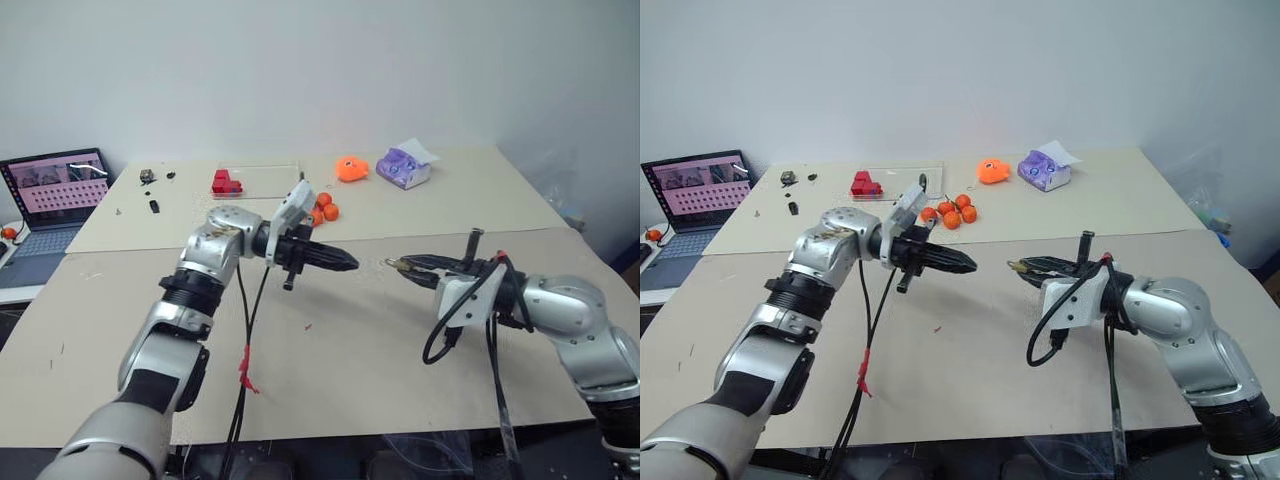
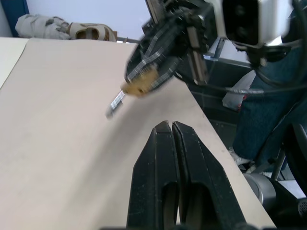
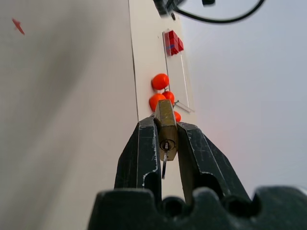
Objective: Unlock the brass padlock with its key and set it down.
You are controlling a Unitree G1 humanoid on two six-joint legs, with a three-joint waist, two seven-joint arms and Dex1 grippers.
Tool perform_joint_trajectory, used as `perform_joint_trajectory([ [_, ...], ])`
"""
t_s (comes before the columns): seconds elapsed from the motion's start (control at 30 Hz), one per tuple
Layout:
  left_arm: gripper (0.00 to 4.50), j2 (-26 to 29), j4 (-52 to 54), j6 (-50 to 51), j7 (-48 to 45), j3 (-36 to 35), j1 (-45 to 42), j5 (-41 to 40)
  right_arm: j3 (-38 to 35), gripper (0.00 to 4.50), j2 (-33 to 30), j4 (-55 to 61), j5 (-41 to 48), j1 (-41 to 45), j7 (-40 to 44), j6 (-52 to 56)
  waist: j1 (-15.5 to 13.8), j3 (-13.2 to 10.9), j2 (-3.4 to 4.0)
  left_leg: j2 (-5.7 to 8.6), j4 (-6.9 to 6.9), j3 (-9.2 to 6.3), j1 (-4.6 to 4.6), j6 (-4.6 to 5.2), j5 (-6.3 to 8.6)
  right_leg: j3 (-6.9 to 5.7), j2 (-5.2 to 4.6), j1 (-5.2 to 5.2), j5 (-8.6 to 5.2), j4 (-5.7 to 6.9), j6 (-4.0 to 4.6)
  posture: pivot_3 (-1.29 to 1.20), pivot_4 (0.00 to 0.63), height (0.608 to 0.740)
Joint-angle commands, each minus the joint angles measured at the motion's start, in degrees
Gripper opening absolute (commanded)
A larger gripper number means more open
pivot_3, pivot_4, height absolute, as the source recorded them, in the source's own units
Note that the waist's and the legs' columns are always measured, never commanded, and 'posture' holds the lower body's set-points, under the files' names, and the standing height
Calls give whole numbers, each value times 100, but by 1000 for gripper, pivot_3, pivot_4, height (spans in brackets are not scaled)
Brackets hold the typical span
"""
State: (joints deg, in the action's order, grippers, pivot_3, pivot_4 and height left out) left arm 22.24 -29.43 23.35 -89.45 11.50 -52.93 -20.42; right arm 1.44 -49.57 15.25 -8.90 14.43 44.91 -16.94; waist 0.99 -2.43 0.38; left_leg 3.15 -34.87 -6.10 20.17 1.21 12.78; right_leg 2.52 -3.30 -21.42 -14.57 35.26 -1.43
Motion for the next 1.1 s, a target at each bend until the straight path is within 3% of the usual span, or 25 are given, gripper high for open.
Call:
perform_joint_trajectory([
  [0.03,114,208,351,132,195,-351,17,-151,-214,154,-77,-68,51,299,-97,-189,-10,6,0,0,-1,0,0,1,1,-1,0,0,0,2,0,0,0,740],
  [0.3,114,362,826,-102,1486,-856,320,70,-230,154,150,-247,150,543,-267,276,-17,47,-10,-2,-1,0,1,0,0,5,-6,-1,1,-1,1,0,0,740],
  [0.4,114,338,1211,-65,2243,-1126,598,79,-241,154,457,-143,474,411,-313,916,-18,64,-17,-5,0,-2,1,0,0,7,-8,-2,1,1,1,0,0,740],
  [0.5,114,479,1845,209,2389,-1222,1071,-103,-195,154,657,94,755,231,-218,1333,-21,78,-18,-7,2,-3,1,0,0,11,-8,-6,1,5,2,0,0,740],
  [0.77,114,1017,2472,1122,2101,-1264,1711,-682,530,154,409,1,-211,169,-117,-247,-19,85,-19,-3,2,2,3,26,16,28,-10,-34,2,38,2,0,0,740],
  [0.87,734,1236,2452,1117,1921,-1209,1755,-712,668,154,417,-157,-338,245,-150,-581,-14,86,-19,-3,4,12,1,24,15,28,-5,-42,1,50,2,0,0,740],
  [1.1,3205,1808,2509,938,1327,-1001,1946,-625,929,154,552,-618,-657,494,-301,-1220,30,92,-21,-6,9,13,3,11,7,29,1,-55,2,53,3,0,0,740],
])
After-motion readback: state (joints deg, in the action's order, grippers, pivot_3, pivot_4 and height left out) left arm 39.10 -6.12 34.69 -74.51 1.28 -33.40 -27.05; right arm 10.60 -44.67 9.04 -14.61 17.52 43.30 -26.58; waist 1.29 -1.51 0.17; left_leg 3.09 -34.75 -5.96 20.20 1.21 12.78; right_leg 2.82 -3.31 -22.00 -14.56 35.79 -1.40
